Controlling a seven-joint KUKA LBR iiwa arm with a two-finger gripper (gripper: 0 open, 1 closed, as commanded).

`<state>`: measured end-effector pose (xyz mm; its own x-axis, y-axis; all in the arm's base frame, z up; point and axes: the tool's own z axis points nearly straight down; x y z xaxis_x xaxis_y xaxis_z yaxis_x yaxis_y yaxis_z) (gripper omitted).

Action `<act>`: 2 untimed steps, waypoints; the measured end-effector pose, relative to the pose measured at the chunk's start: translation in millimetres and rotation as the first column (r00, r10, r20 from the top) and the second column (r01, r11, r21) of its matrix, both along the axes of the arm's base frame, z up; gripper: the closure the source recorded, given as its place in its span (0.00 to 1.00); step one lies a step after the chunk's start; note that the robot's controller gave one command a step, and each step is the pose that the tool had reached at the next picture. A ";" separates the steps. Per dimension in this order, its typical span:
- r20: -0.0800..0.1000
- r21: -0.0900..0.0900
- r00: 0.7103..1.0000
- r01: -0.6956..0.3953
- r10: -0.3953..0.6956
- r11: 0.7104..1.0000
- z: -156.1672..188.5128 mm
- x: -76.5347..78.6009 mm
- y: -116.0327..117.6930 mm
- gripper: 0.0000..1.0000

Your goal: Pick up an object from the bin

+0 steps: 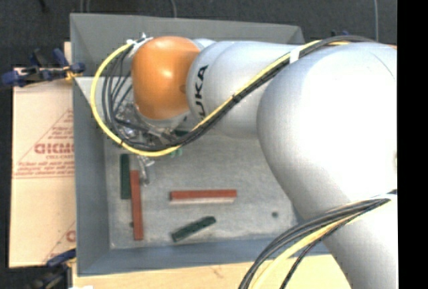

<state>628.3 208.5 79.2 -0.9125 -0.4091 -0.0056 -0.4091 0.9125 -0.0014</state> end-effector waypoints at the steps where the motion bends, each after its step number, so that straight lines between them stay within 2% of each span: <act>1: -0.001 0.001 0.981 -0.195 0.195 0.981 -7.5 14.1 14.4 1.00; 2: -0.001 0.002 0.981 -0.193 0.193 0.981 -7.5 14.1 14.7 1.00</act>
Offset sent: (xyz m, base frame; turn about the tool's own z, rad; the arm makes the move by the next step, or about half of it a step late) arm 0.0000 0.0000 0.0000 0.0000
